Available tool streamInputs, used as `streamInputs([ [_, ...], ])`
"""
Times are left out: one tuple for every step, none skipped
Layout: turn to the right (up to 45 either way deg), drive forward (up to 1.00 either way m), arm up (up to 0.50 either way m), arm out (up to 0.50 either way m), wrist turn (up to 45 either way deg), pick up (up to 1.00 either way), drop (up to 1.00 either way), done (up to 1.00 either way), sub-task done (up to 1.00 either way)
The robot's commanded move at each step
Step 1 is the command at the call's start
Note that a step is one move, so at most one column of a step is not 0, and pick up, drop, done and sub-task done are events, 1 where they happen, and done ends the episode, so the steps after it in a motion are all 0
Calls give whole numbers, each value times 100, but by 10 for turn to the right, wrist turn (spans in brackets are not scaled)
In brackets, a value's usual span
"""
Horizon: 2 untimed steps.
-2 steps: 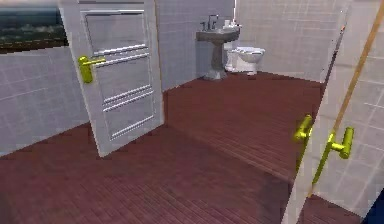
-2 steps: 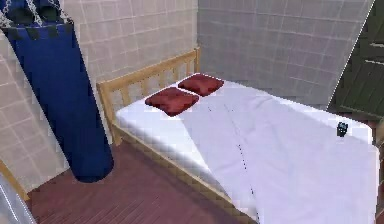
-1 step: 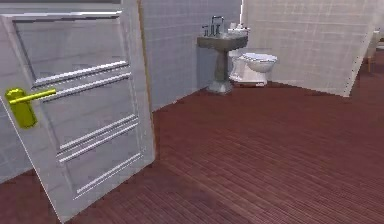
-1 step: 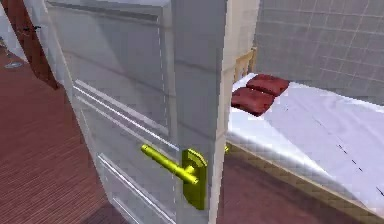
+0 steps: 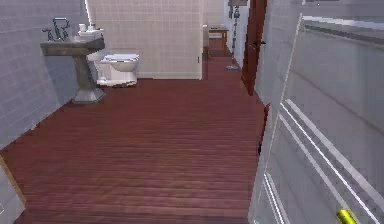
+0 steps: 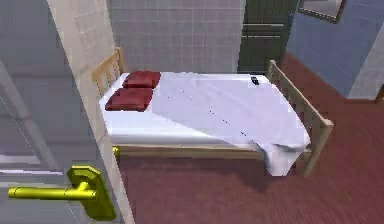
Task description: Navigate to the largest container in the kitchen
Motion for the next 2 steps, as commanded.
streamInputs([
  [0,50,0,0,0,0,0,0,0],
  [90,0,0,0,0,0,0,0,0],
])
